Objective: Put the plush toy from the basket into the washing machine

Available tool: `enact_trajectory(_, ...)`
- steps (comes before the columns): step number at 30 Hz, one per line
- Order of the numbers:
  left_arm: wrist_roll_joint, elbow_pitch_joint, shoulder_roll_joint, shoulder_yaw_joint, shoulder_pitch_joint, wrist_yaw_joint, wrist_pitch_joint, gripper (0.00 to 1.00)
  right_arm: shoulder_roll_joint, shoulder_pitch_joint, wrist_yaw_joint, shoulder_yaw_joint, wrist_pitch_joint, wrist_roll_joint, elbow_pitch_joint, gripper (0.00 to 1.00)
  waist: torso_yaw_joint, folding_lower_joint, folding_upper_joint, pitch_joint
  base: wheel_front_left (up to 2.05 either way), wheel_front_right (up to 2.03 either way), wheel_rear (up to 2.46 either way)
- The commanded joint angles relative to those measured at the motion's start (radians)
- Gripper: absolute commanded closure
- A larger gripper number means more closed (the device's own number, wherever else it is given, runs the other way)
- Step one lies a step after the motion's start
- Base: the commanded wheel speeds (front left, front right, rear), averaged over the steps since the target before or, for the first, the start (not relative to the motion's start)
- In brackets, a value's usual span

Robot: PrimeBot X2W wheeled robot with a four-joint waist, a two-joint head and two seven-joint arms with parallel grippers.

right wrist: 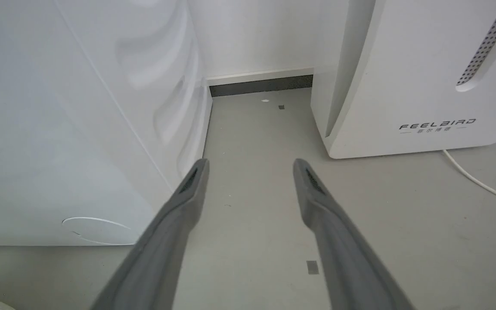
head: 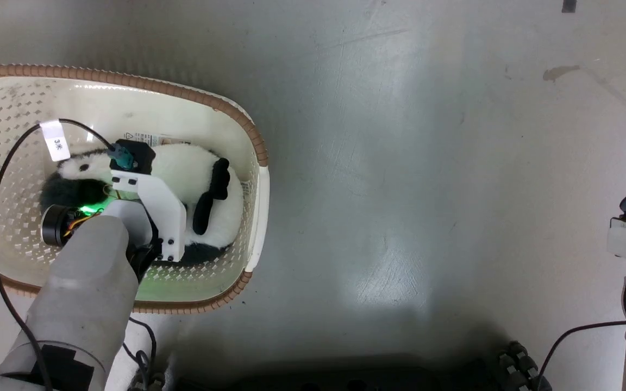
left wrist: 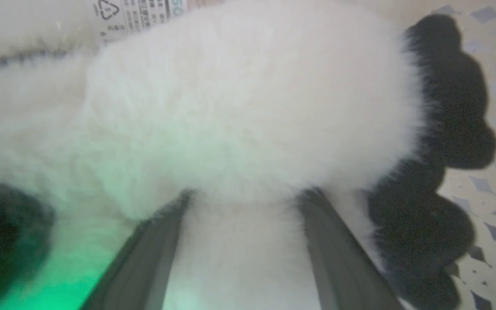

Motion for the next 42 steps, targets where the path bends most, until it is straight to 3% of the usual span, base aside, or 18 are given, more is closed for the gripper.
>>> enact_trajectory(1,0.000,0.025,0.002,-0.010,0.017,0.005,0.015,0.00,-0.001,-0.015,0.001,-0.004,-0.005,-0.004,-0.008,0.00,0.001,0.0001,0.0000,0.003,0.00,0.00,0.00)
enact_trajectory(3,0.001,0.025,0.000,-0.015,0.015,0.005,0.016,0.00,-0.001,-0.016,0.001,-0.007,-0.005,-0.005,-0.009,0.00,0.003,0.0001,0.0000,0.005,0.00,0.00,0.00)
enact_trajectory(4,0.000,0.025,-0.001,-0.017,0.014,0.004,0.017,0.12,-0.001,-0.016,0.001,-0.008,-0.005,-0.006,-0.009,0.00,0.005,0.0001,0.0000,0.006,0.00,0.00,0.00)
enact_trajectory(5,0.003,0.025,-0.002,-0.022,0.012,0.002,0.015,0.67,-0.001,-0.016,0.001,-0.008,-0.005,-0.008,-0.009,0.00,0.006,0.0001,0.0000,0.006,0.00,0.00,0.00)
enact_trajectory(6,0.007,0.025,-0.003,-0.029,0.012,0.000,0.013,1.00,-0.001,-0.017,0.001,-0.008,-0.005,-0.009,-0.009,0.00,0.007,0.0001,0.0000,0.005,0.00,0.00,0.00)
enact_trajectory(18,-0.010,0.025,-0.019,-0.058,0.046,-0.018,-0.029,1.00,-0.001,-0.017,0.001,0.004,-0.005,-0.005,0.019,0.00,0.016,0.0001,0.0000,-0.096,0.00,0.00,0.00)
enact_trajectory(33,-0.073,-0.025,-0.062,-0.149,0.173,-0.022,-0.197,1.00,-0.001,0.062,0.001,0.035,-0.005,0.000,0.111,0.00,0.065,0.0001,0.0000,-0.416,0.00,0.00,0.00)
enact_trajectory(42,-0.132,-0.061,-0.059,-0.213,0.268,-0.023,-0.325,1.00,-0.001,0.149,0.001,0.037,-0.005,0.007,0.154,0.00,0.105,0.0001,0.0000,-0.600,0.00,0.00,0.00)
